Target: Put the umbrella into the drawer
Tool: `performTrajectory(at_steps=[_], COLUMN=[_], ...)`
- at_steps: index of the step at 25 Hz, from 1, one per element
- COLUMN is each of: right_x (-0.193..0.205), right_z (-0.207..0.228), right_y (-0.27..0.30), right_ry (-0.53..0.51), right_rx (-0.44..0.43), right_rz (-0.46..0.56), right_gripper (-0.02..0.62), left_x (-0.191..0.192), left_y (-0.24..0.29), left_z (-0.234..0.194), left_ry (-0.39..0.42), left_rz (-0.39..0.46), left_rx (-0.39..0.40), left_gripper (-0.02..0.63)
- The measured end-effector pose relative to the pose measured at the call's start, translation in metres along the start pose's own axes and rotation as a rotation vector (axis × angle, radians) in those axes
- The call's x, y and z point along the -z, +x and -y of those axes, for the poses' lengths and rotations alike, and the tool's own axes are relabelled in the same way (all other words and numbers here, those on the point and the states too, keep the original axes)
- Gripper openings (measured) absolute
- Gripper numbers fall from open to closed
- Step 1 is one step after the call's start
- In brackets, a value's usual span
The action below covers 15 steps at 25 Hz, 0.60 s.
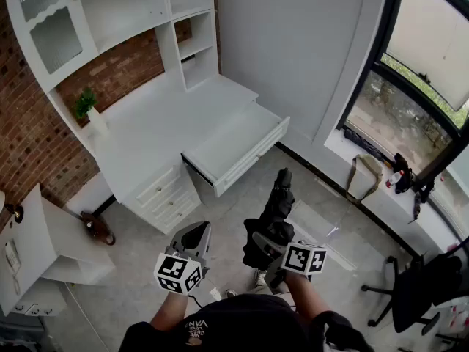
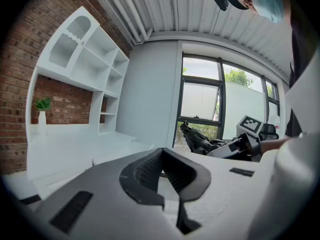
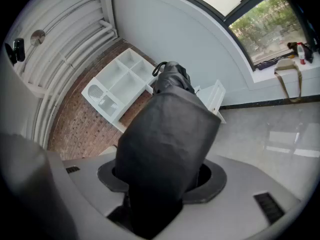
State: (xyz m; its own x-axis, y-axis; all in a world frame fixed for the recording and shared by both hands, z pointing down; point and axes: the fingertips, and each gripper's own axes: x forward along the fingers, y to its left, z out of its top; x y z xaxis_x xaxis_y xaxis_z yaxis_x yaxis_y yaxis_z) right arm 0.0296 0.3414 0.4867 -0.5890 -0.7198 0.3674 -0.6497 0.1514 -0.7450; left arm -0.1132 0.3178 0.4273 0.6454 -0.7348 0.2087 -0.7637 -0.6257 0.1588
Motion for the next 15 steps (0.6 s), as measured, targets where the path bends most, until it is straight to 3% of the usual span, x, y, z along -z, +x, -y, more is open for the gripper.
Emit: performTrajectory(at_steps=[15], right_x=[-0.049], right_z=[0.045], right_y=[0.015], right_ry=[-0.058], right_rx=[-0.014], right_rz=[-0.081], right_gripper=[0.256], left_x=[-0.013], left_y=[0.069], left_z=[0.01], left_ry=[0.0], left_rz=[0.007], left_rx=[-0.061], left_gripper=[0.006])
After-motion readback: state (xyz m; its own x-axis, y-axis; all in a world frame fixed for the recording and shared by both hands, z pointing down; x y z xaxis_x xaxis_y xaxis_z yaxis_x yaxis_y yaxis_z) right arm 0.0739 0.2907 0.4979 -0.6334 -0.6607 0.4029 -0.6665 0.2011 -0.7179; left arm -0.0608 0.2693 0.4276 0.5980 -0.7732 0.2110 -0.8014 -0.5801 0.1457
